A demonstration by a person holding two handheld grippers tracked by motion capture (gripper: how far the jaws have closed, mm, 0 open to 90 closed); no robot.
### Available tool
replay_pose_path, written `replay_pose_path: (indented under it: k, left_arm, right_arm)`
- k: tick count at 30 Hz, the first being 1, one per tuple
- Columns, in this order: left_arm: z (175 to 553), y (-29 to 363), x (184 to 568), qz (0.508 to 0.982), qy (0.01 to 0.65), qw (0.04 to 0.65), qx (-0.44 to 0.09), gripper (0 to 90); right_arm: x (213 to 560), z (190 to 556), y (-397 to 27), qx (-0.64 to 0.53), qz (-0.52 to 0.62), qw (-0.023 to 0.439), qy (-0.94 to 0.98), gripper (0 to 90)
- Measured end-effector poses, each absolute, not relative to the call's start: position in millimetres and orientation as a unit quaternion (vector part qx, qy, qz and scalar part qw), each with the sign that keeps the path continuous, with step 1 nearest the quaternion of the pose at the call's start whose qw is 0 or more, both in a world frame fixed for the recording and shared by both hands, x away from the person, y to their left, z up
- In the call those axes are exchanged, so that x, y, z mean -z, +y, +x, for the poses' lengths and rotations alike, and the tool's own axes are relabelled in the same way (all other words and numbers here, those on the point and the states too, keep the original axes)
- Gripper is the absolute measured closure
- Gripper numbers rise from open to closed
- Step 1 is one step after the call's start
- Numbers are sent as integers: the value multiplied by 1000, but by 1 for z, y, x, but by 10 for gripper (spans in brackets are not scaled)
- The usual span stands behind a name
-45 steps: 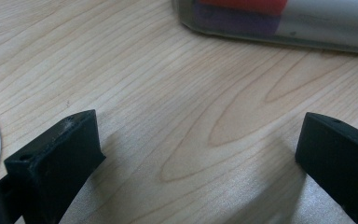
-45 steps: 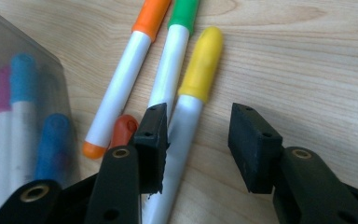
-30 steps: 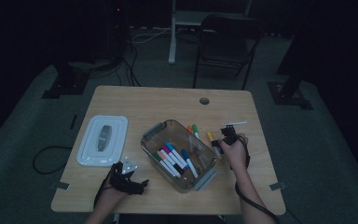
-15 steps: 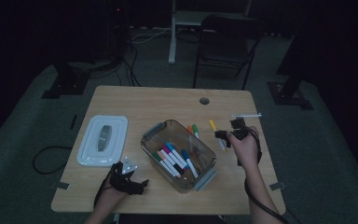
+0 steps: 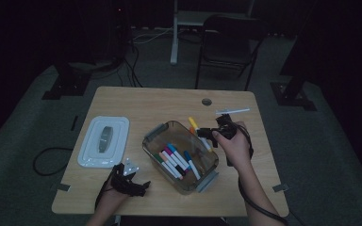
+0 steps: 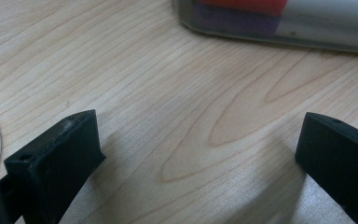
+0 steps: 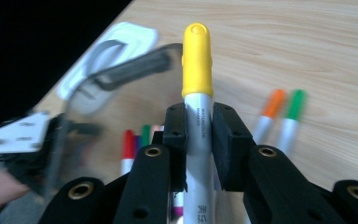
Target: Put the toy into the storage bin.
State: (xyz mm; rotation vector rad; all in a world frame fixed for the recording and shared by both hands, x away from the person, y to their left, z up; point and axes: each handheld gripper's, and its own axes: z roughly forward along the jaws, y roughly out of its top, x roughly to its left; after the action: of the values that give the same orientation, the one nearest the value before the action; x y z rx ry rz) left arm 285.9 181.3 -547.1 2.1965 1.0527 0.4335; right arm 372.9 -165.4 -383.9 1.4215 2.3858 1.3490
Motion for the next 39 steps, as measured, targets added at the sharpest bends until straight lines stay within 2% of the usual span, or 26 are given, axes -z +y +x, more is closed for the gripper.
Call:
replay_pose_path:
  k: [10,19,28,39]
  left_arm:
    - [286,181,547,839,401,327,-165,7]
    - [286,181,547,839,402,328,-165,7]
    - [286,181,547,839,402,328,-165,7]
    - [286,181,547,839,402,328,-166,7]
  right_arm:
    - [387,364,-115,-426,404,-22,809,762]
    - [400,361,-86,-402,380,-39,832,762]
    - [432,368,-56,-350,374,-65,857,762]
    - [461,372,-34,-283,375,-74,880,761]
